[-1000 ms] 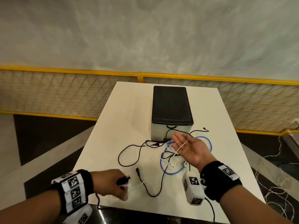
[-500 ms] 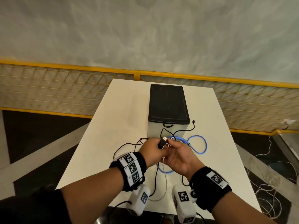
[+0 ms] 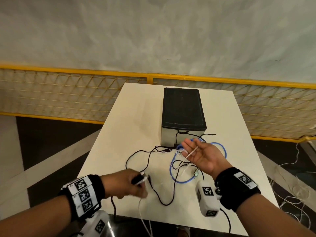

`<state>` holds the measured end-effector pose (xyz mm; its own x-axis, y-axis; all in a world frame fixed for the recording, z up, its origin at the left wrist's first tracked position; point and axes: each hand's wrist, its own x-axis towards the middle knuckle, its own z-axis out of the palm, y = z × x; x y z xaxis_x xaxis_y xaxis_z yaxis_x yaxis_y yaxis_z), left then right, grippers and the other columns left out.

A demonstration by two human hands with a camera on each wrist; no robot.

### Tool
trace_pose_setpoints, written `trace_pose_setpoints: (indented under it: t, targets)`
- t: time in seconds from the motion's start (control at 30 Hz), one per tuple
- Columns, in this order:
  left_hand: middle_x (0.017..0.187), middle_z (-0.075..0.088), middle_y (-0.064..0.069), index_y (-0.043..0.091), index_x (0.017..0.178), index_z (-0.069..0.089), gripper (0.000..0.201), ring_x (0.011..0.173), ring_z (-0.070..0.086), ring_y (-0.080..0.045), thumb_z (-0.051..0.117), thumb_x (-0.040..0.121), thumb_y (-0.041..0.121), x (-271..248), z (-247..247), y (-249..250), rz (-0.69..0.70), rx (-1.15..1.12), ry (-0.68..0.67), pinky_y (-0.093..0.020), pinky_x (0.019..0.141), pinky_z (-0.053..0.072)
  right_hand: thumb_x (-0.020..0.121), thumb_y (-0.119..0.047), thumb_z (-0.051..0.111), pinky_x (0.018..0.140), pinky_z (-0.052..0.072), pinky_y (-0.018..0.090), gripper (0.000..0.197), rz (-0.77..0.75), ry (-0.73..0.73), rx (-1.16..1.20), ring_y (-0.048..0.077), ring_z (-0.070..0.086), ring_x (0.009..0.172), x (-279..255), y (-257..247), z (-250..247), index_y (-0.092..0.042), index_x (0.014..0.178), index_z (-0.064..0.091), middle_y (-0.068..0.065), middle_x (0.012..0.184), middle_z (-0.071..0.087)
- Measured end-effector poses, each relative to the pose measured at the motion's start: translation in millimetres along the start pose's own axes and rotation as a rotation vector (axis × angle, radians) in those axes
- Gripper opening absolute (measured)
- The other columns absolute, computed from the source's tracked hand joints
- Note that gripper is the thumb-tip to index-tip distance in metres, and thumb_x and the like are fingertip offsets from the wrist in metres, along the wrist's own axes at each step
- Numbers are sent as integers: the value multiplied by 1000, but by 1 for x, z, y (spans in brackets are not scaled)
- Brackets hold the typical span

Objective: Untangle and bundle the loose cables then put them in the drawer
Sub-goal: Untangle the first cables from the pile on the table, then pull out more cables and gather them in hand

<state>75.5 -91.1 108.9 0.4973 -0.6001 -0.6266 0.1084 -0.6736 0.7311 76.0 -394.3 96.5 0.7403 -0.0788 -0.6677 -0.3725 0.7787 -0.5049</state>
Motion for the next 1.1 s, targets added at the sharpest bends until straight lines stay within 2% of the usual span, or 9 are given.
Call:
trace_pose_setpoints:
  t: [0.13,0.23,0.33,0.47,0.6,0.73,0.83,0.97,1.1]
  targets:
    - [57,38,3,19,71,54,28,48,31,-10,74,84,33,15,-2,34,116,-234,296,-23,45,26,103,-16,41,86,51,55,18,26,-55,-51,34,73,92,-11,9,6,-11,104,58,20,112,72]
    - [66,56,3,21,73,62,21,55,48,-6,76,82,34,41,19,68,272,-38,447,-20,55,40,103,-16,43,90,50,54,17,57,-90,-63,35,66,106,-19,20,18,-9,99,58,22,119,68]
    - [80,69,5,28,83,66,10,73,64,-8,74,79,25,65,37,80,355,52,422,-27,73,51,103,-17,43,79,56,45,17,71,-119,-100,33,70,93,-25,29,29,-8,101,58,18,115,71]
    - [63,65,9,23,71,67,16,62,60,-7,74,79,11,67,43,77,319,6,339,-25,67,49,103,-19,42,75,56,45,22,101,-90,-124,32,70,97,-28,21,24,-6,105,60,18,115,71]
    - [59,66,8,22,63,67,18,58,60,-6,77,77,19,51,37,62,192,34,236,-23,65,48,102,-12,45,72,61,48,24,107,-66,-143,34,73,92,-30,15,19,-6,123,55,22,107,73]
    - [66,58,3,9,77,67,32,58,52,-9,82,74,37,29,26,53,138,90,246,-25,60,44,99,-16,53,69,59,42,16,58,-118,-522,30,73,91,-39,17,16,-9,112,60,16,106,74]
    - [58,39,1,14,73,53,31,46,33,-12,76,83,32,11,1,49,100,-156,365,-23,43,27,98,-15,55,67,57,36,8,126,-273,-855,28,72,90,-52,22,6,-11,102,62,15,105,75]
    - [49,45,10,17,73,57,24,44,29,-8,68,91,29,-8,-27,50,84,-226,490,-21,42,22,86,-8,60,67,52,27,14,279,-546,-1288,23,71,89,-65,43,-11,-14,97,65,15,101,75]
    - [60,32,2,10,92,62,16,49,22,-11,66,92,25,-21,-48,51,71,-307,514,-22,45,16,82,-20,63,76,48,25,20,340,-689,-1754,7,63,87,-64,68,-27,-21,99,73,8,109,73]
